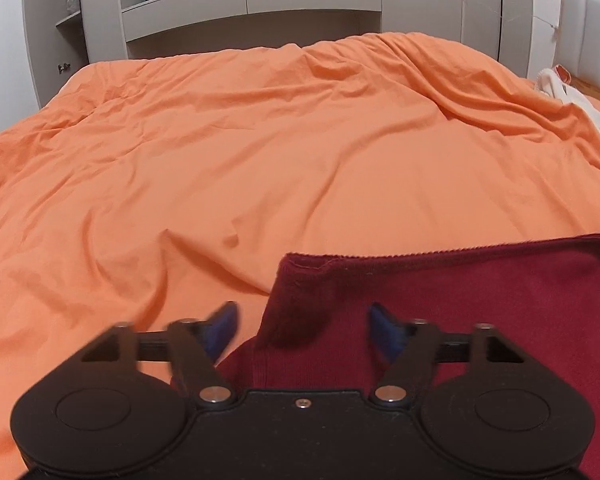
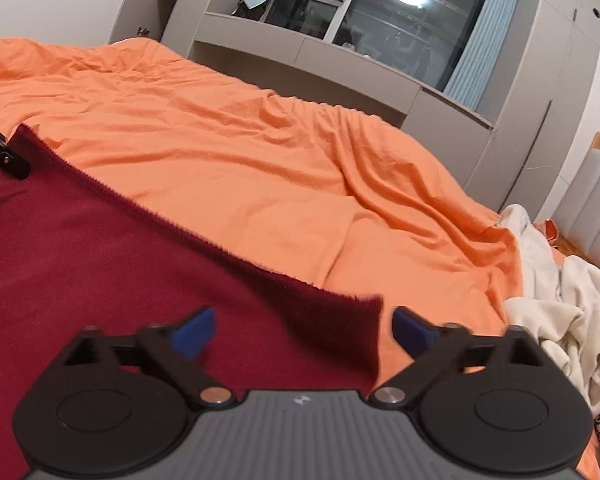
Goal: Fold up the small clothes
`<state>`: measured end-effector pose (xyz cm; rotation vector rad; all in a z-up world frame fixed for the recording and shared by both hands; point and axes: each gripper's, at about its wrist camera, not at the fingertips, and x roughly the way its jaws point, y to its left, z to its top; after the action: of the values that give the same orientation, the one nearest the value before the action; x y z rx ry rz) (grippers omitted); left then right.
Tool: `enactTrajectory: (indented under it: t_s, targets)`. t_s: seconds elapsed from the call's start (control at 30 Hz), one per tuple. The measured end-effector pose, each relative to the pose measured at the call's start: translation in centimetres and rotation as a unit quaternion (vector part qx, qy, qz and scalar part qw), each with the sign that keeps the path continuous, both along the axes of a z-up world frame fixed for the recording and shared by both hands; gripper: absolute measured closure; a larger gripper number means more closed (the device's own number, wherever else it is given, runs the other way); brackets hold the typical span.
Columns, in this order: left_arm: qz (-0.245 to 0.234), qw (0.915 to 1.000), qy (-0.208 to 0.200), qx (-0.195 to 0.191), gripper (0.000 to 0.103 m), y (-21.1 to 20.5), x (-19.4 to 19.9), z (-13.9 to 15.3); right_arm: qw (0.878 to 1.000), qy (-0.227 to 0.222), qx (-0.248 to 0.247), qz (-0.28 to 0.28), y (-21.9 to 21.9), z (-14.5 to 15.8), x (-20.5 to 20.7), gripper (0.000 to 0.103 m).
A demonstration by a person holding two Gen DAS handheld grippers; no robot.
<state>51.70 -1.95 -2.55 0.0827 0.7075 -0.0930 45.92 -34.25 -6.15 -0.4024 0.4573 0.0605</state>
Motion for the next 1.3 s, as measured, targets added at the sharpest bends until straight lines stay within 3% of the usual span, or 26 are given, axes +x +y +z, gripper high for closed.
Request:
enactTrajectory:
  t_s: [0.13,0.33,0.43,0.53,0.77,0.87,0.97,1.2,1.3]
  targets:
    - [0.004,0.9999,-0.01,0.002,0.0,-0.2,-0.5,0.5,1.0,0.005,0.004,-0.014,-0.8,0.3,0.1,0.0]
    - [0.025,0.9993,0.006,0.026,0.001,0.1,-0.1,-0.7,0.997,0.013,-0.001,-0.071,-2.4,-0.8,0.9,0.0]
    - [0.042,0.9986,0.028,0.014,0.001,0.9,0.5,-1.7,0.995,0.023,0.003,-0.097,-3.7,-1.5,1.5,0.0]
    - [0.055,0.997,0.055,-0.005,0.001,1.7,1.0,-2.9,0.993,0.029,0.04,-0.109,-5.3,-1.2,1.3,0.0]
    - [0.074,0.9957,0.033,-0.044,0.001,2.5,-0.6,-0.4,0.989,0.028,0.095,-0.111,-7.7,2.4,-2.2,0.0]
    - [0.071,0.9936,0.028,-0.083,0.001,2.9,-2.7,1.0,0.986,0.044,0.123,-0.101,-8.1,3.9,-4.1,0.0]
    - [0.062,0.9931,0.023,-0.097,0.001,2.9,-5.4,1.8,0.986,0.064,0.135,-0.079,-8.0,4.4,-6.9,0.0]
    - [0.024,0.9978,-0.007,-0.062,0.001,2.5,-12.7,2.4,0.992,0.075,0.1,-0.017,-6.1,4.2,-14.2,0.0]
    - [0.017,0.998,-0.006,-0.061,0.001,3.2,-16.0,2.0,0.991,0.098,0.091,-0.017,-5.5,3.5,-16.3,0.0]
